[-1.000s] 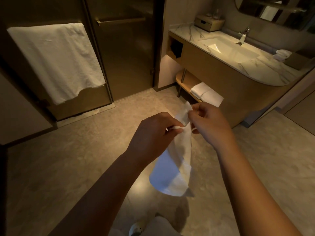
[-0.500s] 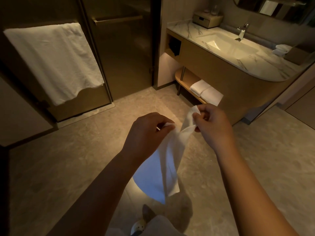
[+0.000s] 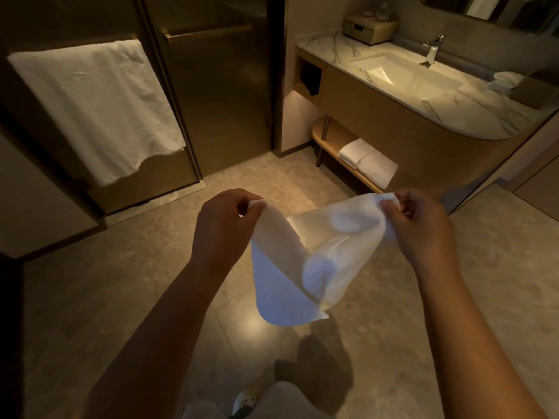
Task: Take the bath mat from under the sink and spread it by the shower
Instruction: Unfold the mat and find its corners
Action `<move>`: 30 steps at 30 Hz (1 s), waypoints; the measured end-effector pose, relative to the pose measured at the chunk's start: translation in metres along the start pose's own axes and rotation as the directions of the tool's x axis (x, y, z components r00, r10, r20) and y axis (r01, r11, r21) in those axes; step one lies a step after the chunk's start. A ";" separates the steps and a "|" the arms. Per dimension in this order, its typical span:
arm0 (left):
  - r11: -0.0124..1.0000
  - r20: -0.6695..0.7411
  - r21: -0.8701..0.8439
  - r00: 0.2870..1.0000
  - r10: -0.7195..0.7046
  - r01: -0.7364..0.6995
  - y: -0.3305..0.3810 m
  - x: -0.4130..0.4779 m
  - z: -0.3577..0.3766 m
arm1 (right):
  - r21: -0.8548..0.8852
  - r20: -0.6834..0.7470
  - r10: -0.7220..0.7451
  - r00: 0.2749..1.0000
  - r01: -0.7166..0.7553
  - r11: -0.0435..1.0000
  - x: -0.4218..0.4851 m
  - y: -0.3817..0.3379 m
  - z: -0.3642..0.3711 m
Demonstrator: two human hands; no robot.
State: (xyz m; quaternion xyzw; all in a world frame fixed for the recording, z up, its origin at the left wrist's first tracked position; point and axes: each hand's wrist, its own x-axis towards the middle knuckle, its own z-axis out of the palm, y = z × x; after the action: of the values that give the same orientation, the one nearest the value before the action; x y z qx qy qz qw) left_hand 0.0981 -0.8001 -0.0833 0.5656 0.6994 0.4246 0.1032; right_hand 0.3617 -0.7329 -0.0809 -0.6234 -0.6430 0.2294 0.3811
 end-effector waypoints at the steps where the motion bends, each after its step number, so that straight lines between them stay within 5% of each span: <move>1: 1.000 -0.010 0.006 1.000 -0.007 0.007 -0.001 0.000 0.002 | -0.018 -0.024 0.004 1.000 -0.004 1.000 0.002 0.007 -0.001; 12: 0.996 -0.098 0.078 0.994 -0.045 0.052 -0.001 -0.003 0.021 | -0.162 -0.082 -0.033 0.996 0.019 0.987 0.017 0.059 -0.014; 16: 0.985 -0.110 0.035 0.980 -0.163 0.168 -0.006 -0.007 0.025 | -0.199 -0.091 -0.048 0.995 0.030 0.980 0.021 0.074 -0.020; 30: 0.952 -0.236 0.115 0.938 -0.252 0.285 -0.040 0.006 0.024 | -0.145 -0.253 -0.051 0.966 0.014 0.989 0.046 0.108 -0.029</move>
State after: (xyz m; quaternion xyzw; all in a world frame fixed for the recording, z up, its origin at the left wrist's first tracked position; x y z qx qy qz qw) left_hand 0.0827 -0.7830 -0.1244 0.4205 0.8066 0.4134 0.0406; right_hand 0.4557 -0.6802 -0.1371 -0.6627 -0.6134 0.0943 0.4193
